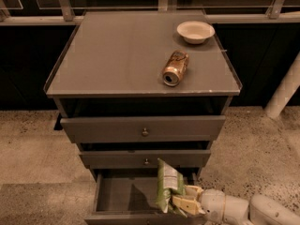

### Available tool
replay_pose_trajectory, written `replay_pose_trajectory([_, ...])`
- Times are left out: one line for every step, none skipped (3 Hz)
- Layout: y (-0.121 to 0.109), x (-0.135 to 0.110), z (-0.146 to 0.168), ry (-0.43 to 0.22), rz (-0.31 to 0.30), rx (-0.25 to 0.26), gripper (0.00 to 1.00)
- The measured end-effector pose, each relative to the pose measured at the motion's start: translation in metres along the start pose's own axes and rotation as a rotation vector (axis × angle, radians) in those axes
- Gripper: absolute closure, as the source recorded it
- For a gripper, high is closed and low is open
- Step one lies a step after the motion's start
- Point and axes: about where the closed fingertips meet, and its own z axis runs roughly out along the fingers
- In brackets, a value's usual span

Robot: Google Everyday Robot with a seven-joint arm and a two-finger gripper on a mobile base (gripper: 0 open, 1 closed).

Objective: Place green jalapeno chip bag into bottom drawer

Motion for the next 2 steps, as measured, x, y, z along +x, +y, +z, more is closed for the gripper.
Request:
replay_pose_trajectory([-0.032,0.033,-0.007,-0.002,0.065,0.078,1.0])
replay_pose_trajectory([-0.06,0.058,-0.007,-0.008,0.128,0.107,1.0])
